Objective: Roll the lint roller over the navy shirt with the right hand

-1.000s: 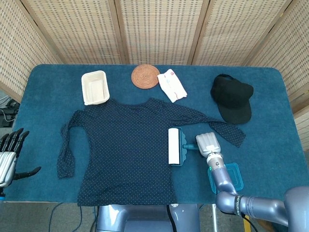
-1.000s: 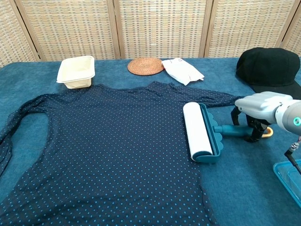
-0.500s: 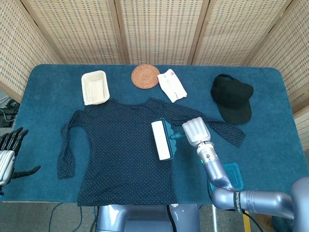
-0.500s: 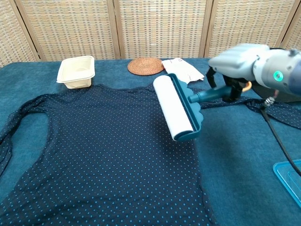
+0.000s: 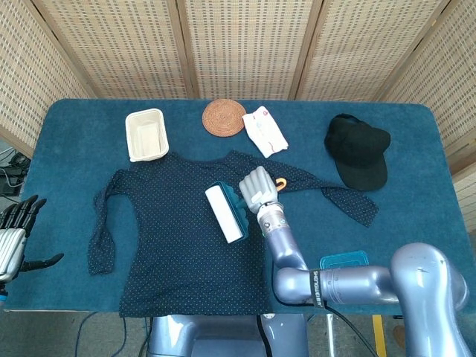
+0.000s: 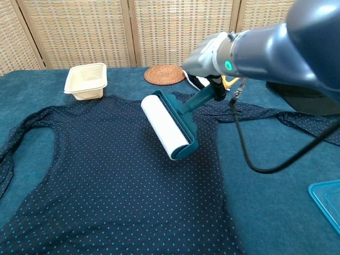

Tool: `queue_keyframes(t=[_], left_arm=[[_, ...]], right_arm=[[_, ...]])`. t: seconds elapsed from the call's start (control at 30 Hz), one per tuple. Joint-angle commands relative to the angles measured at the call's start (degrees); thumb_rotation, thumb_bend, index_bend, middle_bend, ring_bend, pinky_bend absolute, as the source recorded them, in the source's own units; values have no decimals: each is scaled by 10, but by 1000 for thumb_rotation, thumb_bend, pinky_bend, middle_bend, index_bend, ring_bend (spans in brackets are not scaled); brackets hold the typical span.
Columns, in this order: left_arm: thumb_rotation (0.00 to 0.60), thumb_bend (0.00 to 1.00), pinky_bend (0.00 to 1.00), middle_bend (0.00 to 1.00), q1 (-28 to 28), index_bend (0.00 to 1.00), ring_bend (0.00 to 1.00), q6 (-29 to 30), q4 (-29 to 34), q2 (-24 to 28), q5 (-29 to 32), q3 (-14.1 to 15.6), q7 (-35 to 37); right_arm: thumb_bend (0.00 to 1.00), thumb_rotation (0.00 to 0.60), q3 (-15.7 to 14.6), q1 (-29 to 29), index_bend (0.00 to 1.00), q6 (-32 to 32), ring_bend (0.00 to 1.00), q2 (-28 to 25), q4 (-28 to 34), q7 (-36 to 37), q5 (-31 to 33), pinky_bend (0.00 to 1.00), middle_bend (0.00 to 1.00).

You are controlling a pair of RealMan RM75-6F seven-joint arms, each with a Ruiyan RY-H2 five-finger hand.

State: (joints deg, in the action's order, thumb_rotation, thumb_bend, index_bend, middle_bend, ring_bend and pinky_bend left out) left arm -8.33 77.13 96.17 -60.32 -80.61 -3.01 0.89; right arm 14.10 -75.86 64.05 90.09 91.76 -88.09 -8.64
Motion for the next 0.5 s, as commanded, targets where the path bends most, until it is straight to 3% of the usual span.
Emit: queue_keyframes(t=[0.03,0.2,0.5], left_arm=[[600,0,0,0,-3,0,0,-7,-3,0,6,-1,3],[600,0,0,0,-5,0,0,-12,-6,-2,11,-1,3],[600,0,0,0,-9,0,0,-15,-5,-5,12,0,-5]], right_arm=[[787,600,-35,-25,725,-16,1000,25,-56,-40,25,1000,1000],[765,600,-69,-32,728,-26,1000,30,-98,-62,28,1000,1000],[759,600,-95,-39,729,-23,1000,38,-110,-82,51,1000,1000]])
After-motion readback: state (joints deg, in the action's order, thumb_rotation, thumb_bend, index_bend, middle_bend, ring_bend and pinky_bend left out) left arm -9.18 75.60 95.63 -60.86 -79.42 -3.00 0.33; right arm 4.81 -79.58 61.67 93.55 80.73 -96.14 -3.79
